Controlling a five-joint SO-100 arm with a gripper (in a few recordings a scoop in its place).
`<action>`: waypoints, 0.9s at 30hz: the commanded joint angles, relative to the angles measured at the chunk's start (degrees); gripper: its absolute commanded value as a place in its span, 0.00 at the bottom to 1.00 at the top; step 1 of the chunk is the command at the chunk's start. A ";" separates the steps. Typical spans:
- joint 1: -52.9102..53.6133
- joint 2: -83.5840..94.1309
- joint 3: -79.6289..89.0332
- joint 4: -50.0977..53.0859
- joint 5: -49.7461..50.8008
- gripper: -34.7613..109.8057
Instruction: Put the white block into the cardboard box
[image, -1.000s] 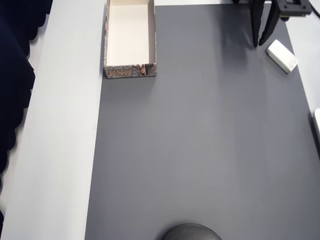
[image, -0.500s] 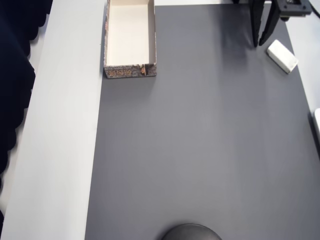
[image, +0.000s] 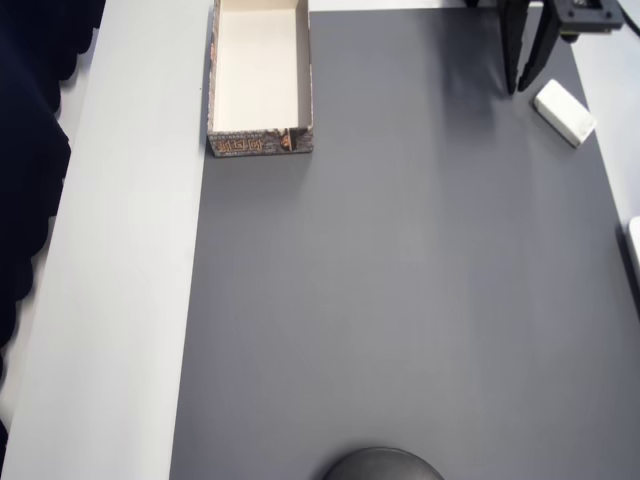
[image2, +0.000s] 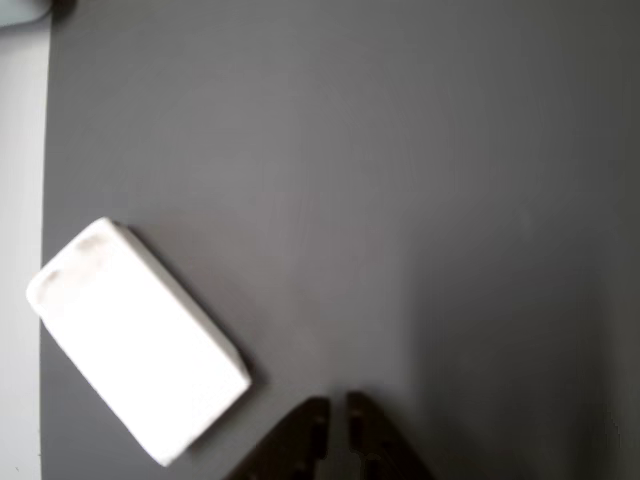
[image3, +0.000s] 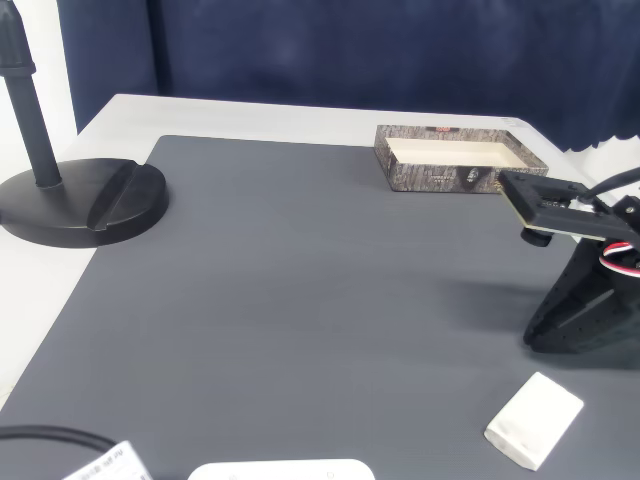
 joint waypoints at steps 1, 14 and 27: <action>0.88 2.02 1.05 0.44 -0.44 0.23; 0.97 0.62 -1.14 0.35 0.00 0.23; -0.88 -24.08 -20.92 0.26 6.86 0.23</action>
